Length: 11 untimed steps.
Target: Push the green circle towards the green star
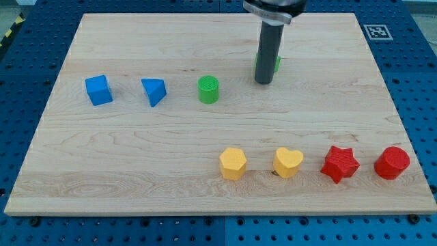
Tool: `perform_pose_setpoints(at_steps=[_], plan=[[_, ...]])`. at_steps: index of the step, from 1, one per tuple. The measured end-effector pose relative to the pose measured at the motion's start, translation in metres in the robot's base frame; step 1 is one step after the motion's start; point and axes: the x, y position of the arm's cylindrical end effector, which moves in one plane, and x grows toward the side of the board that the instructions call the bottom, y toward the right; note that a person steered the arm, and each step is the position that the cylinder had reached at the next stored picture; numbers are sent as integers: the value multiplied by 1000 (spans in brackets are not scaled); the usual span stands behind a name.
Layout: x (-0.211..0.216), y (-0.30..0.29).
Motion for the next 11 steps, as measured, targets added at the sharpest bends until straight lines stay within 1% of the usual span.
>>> perform_pose_setpoints(at_steps=[2,3,4,5,6,8,10,11], plan=[[-57,6],[-77,-46],[-78,-118],[-52,-166],[-24,-177],[9,-163],[32,-120],[45,-85]])
